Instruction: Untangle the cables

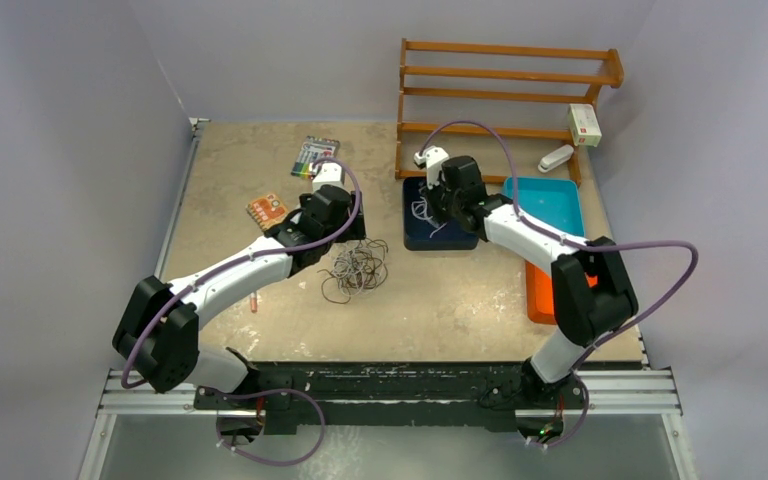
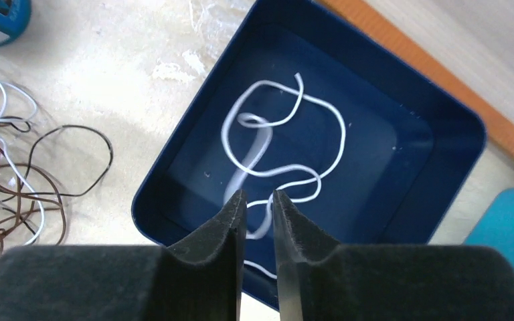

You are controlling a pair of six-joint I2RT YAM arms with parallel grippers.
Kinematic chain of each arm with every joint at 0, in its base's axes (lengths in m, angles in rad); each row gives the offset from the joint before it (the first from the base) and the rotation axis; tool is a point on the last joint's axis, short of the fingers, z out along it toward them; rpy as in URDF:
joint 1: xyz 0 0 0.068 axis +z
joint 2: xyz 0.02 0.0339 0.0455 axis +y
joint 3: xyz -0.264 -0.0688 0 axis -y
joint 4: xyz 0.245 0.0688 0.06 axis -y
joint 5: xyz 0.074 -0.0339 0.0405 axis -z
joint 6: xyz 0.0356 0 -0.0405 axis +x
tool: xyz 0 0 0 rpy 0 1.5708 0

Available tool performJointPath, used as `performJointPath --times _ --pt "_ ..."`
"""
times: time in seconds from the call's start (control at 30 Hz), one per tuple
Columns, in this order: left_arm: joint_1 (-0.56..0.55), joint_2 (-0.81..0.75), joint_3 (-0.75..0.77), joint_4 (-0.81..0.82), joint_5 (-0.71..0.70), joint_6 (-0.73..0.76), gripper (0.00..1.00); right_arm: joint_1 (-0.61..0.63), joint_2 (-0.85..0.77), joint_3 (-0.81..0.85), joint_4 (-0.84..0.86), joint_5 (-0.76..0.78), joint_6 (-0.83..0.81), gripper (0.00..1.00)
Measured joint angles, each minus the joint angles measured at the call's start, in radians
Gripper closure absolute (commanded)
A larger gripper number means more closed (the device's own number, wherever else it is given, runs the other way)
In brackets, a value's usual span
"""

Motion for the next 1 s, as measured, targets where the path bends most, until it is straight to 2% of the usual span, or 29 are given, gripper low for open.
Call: performJointPath --times 0.17,0.33,0.5,0.7,1.0 --pt "0.001 0.0 0.0 -0.007 -0.012 -0.002 0.21 0.0 0.019 0.0 -0.005 -0.006 0.011 0.65" --pt "0.007 0.0 0.0 -0.008 -0.018 -0.005 0.22 -0.001 -0.006 0.0 0.003 -0.024 0.017 0.61" --pt "0.007 0.0 0.0 -0.007 -0.011 -0.008 0.3 -0.001 -0.064 -0.006 0.043 -0.101 0.028 0.59" --pt "0.007 -0.001 -0.031 -0.007 0.01 -0.011 0.36 -0.001 -0.142 -0.09 0.217 -0.217 0.104 0.57" --pt "0.007 -0.017 -0.099 -0.015 0.063 -0.059 0.41 -0.001 -0.045 -0.094 0.255 -0.333 0.166 0.56"
